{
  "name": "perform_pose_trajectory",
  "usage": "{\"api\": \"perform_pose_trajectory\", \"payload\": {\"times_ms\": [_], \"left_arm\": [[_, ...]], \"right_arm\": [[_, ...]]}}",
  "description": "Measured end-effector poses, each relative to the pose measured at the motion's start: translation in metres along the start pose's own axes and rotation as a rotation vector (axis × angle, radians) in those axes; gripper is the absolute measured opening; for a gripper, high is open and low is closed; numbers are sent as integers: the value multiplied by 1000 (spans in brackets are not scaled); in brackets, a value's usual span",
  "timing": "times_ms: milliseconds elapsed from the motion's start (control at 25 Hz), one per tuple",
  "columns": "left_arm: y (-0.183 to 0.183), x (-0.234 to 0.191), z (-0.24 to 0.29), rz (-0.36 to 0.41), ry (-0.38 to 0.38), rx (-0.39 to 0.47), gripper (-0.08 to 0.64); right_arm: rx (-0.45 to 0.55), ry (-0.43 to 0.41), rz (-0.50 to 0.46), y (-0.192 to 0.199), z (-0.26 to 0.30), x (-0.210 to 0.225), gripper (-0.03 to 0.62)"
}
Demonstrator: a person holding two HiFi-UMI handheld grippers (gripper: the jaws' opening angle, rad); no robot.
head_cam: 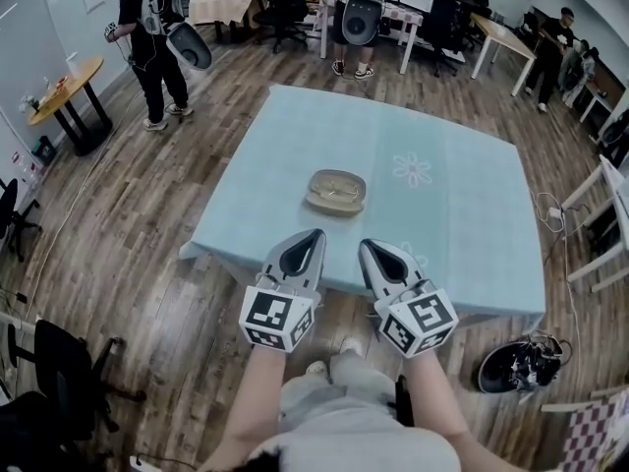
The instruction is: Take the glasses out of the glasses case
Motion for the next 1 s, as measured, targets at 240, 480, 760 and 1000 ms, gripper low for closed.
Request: {"api": "perform_pose_trajectory", "payload": {"times_ms": [240,480,760,1000], "left_arm": [[11,-6,4,-9,-14,-22,9],[19,-30,14,-31,-33,-27,9],[32,-50,38,-17,-15,-68,9],[42,-81,69,-19,2,-117,9]], "right_arm": [[-15,2,-19,7,6,13,9],[-14,-11,-47,13,31,22,9],[-36,-26,-49,23,63,51,9],[-103,-82,-91,31,101,78,9]]}}
Point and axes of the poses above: the fingertips, and each gripper's own axes: z forward along the fingers, x to its right, y out of its underside, the point moved 8 cm from there along -z, backward along the fingers, and after that the axes turned 10 degrees about x, right-handed, at the moved point
